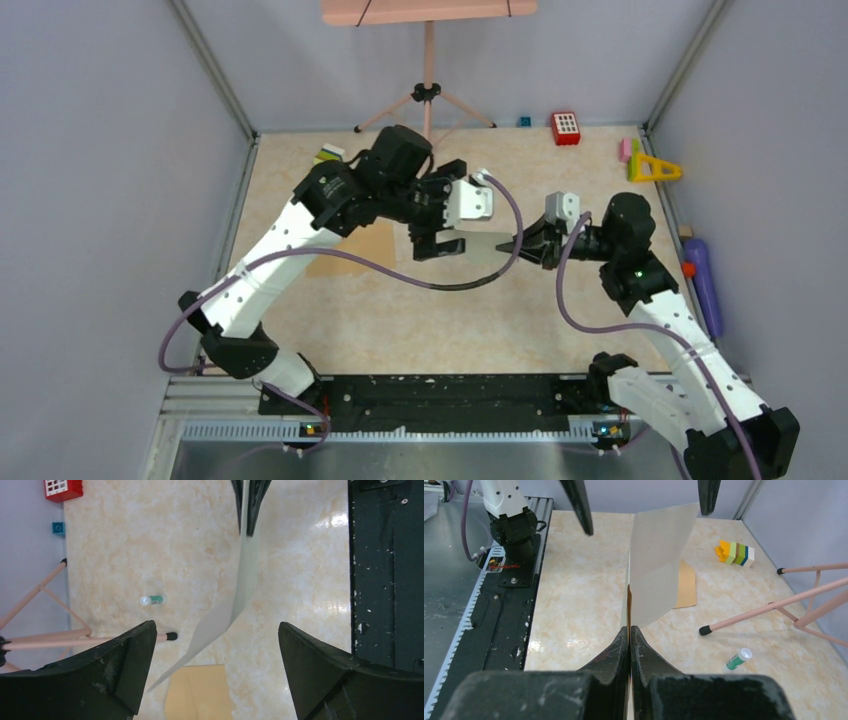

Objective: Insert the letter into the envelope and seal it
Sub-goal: Fold the letter.

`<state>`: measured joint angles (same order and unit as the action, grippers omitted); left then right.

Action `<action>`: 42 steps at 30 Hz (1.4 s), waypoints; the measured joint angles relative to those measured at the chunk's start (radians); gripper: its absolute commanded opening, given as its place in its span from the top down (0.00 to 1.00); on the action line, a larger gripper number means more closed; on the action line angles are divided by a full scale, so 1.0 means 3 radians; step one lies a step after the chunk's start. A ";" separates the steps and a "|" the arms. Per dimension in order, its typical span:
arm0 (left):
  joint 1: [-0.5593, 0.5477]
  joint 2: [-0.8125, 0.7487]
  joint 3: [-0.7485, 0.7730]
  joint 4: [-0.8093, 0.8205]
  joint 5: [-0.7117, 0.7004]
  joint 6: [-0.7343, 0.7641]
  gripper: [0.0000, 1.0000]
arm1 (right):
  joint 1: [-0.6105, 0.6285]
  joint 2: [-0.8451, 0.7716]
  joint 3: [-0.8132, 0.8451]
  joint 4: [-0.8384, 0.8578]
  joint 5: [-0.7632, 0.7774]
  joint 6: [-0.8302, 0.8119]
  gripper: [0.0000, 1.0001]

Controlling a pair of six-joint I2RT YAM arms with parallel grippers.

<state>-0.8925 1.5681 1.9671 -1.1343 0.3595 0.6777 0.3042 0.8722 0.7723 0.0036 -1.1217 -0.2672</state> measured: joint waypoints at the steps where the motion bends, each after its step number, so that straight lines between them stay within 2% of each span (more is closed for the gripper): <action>1: 0.0064 -0.0062 -0.0045 -0.0001 0.0020 0.0045 0.07 | -0.0008 -0.0004 0.0000 -0.0006 -0.0014 -0.0004 1.00; 9: 0.0402 -0.0384 -0.0571 -0.0001 0.0163 0.0371 0.19 | -0.0051 -0.0006 0.0006 -0.0042 -0.0145 0.0001 1.00; 12: 0.0464 -0.0383 -0.0699 0.0010 0.0173 0.0443 0.18 | -0.0069 -0.0008 0.0008 -0.0067 -0.0203 0.0003 1.00; 14: 0.0526 -0.0381 -0.0746 0.0020 0.0188 0.0470 0.13 | -0.0075 -0.0008 0.0009 -0.0117 -0.0247 -0.0005 1.00; 16: 0.0608 -0.0380 -0.0749 0.0060 0.0215 0.0490 0.13 | -0.0078 -0.0008 0.0010 -0.0169 -0.0290 -0.0010 1.00; 20: 0.0743 -0.0383 -0.0750 0.0183 0.0309 0.0528 0.21 | -0.0080 -0.0006 0.0033 -0.0263 -0.0348 -0.0053 1.00; 28: 0.0786 -0.0390 -0.0907 0.0243 0.0589 0.0673 0.22 | -0.0080 -0.0006 0.0076 -0.0333 -0.0397 -0.0092 1.00; 29: 0.0786 -0.0390 -0.0927 0.0243 0.0608 0.0684 0.28 | -0.0080 -0.0006 0.0076 -0.0338 -0.0399 -0.0093 1.00; 31: 0.0786 -0.0390 -0.0951 0.0251 0.0646 0.0698 0.47 | -0.0080 -0.0006 0.0076 -0.0342 -0.0406 -0.0094 1.00; 34: 0.0787 -0.0390 -0.0955 0.0259 0.0736 0.0736 0.97 | -0.0081 -0.0008 0.0076 -0.0342 -0.0404 -0.0095 1.00; 35: 0.0787 -0.0390 -0.0955 0.0259 0.0767 0.0760 1.00 | -0.0081 -0.0006 0.0076 -0.0342 -0.0403 -0.0095 1.00; 40: 0.0787 -0.0390 -0.0955 0.0195 0.0849 0.0820 1.00 | -0.0080 -0.0006 0.0076 -0.0340 -0.0357 -0.0095 1.00; 41: 0.0787 -0.0390 -0.0955 0.0177 0.0861 0.0838 0.85 | -0.0080 -0.0006 0.0076 -0.0340 -0.0346 -0.0095 1.00; 42: 0.0787 -0.0390 -0.0955 0.0160 0.0871 0.0860 0.62 | -0.0080 -0.0006 0.0076 -0.0340 -0.0331 -0.0095 1.00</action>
<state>-0.6563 1.4509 1.6806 -1.0863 0.6209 0.9356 0.2802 0.8703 0.7952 -0.0982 -1.2209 -0.2958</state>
